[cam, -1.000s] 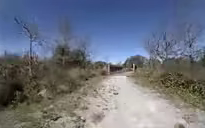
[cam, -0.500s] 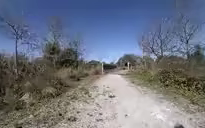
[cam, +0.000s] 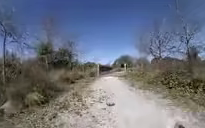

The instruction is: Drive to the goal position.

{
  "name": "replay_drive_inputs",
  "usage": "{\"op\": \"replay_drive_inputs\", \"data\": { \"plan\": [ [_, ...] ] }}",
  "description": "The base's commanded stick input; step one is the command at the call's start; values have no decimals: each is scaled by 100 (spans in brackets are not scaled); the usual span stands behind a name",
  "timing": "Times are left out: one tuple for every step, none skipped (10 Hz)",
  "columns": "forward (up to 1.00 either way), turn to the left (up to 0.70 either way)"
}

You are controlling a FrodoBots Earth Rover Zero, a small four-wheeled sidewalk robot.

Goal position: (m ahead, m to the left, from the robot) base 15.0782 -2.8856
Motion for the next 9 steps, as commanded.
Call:
{"op": "replay_drive_inputs", "data": {
  "plan": [
    [70, 0],
    [70, 0],
    [70, 0],
    [70, 0],
    [70, 0],
    [70, 0],
    [70, 0],
    [70, 2],
    [70, 2]
  ]
}}
